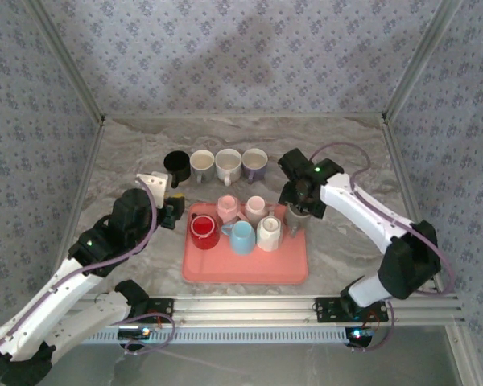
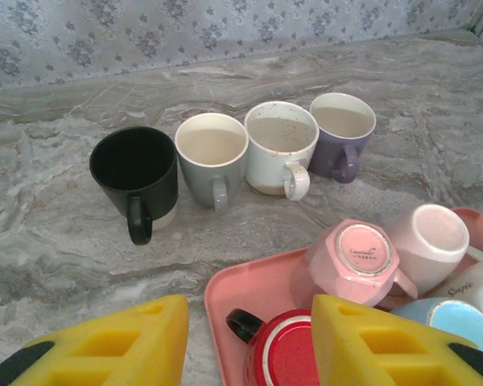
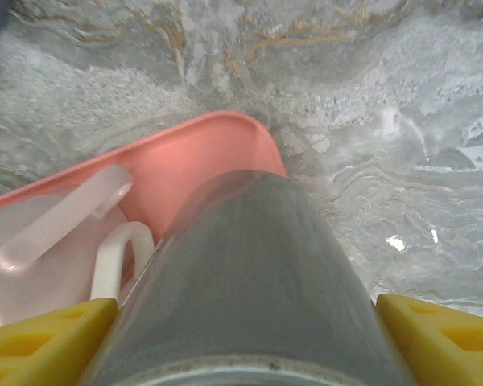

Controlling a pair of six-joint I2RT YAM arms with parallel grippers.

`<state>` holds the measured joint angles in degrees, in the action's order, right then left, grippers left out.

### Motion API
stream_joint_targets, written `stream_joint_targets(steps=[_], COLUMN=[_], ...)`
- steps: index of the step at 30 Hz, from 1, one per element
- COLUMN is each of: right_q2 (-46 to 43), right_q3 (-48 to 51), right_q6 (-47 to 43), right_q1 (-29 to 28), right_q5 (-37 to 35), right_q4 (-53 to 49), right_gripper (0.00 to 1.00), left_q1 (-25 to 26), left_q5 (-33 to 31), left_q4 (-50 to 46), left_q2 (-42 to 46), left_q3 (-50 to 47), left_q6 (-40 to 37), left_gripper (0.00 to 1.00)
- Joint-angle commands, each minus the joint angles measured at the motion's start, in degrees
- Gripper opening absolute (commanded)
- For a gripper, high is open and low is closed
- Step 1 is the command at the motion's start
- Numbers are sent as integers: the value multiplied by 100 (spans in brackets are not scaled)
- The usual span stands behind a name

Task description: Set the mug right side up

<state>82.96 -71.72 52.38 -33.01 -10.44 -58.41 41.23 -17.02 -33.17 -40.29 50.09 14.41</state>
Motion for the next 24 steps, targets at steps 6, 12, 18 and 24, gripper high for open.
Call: stream_joint_targets(steps=[6,12,18,24], right_q2=[-1427,-2003,-2545,-3035], right_q3=[245,166,277,721], right_q6=[-644,-1138,-1519,-1404], right_q1=[-44,-75,-78,-18], right_q5=[-165,-28,660,1523], right_q4=[737,849,1379,2364], right_gripper=[48,47,46,44], left_q1=[-50,-54,-45,-45], left_q5=[841,1792,2710,3778], left_q4=[29,246,512,1729], left_q2=[-124,-213,-576,-541], left_q3=[115,98,260,-103], left_q6=[-15,199,810,1544], left_gripper=[46,48,59,62])
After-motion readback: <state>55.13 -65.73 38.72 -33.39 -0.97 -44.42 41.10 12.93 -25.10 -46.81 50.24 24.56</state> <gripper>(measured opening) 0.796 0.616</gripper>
